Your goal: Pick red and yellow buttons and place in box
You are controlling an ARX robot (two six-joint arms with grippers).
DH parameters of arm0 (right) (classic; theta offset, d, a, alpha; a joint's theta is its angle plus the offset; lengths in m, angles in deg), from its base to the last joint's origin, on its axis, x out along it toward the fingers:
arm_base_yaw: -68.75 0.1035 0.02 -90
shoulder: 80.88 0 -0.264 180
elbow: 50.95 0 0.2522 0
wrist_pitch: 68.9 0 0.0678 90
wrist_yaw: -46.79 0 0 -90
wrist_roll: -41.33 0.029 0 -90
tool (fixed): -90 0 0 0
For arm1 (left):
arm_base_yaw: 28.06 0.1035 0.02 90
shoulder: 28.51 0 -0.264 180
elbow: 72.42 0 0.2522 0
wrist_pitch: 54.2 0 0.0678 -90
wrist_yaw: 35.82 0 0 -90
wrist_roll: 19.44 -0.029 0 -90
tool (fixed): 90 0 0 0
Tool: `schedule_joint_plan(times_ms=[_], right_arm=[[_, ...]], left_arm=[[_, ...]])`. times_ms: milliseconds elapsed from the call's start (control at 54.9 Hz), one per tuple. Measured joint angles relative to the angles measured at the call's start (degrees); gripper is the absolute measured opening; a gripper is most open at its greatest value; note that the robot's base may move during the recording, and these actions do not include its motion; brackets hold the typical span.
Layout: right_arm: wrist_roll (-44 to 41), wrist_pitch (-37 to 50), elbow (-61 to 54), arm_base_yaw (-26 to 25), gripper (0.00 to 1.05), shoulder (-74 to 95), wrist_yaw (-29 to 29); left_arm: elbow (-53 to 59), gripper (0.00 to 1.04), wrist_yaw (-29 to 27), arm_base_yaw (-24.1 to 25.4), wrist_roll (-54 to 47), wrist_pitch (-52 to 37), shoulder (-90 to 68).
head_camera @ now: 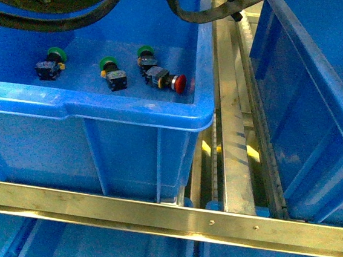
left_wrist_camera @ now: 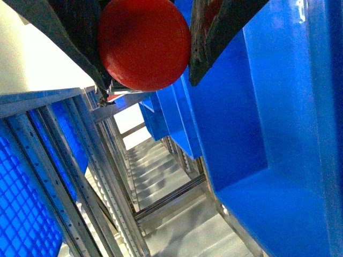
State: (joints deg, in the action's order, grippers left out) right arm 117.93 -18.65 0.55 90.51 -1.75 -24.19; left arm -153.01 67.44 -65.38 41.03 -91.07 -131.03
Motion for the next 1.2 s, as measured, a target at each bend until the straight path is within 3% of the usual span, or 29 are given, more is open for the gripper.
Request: schedule_joint_plan(times_ms=[492,620,838,1203], right_arm=[[2.4,-0.8,-1.2,-4.7,0.32,-0.2,-3.8],[2.5,-0.8,-1.9,-6.2,0.32,-0.9,-4.5],[2.5,-0.8,-2.4,-7.2,0.31,-0.9,-4.3],[-0.4,-3.4,-2.6,-6.5,0.31,-0.9,-3.6]], left_arm=[[-3.3,0.33,-1.3,-0.7,0.1,1.2,-2.8],[-3.9,0.61,-7.1,-0.7,-4.0,1.2,-3.0],[-4.0,0.99,-8.8,-0.6,-5.4,1.1,-3.0],[4.3,0.97,-13.4,3.5,-11.7,1.7,10.2]])
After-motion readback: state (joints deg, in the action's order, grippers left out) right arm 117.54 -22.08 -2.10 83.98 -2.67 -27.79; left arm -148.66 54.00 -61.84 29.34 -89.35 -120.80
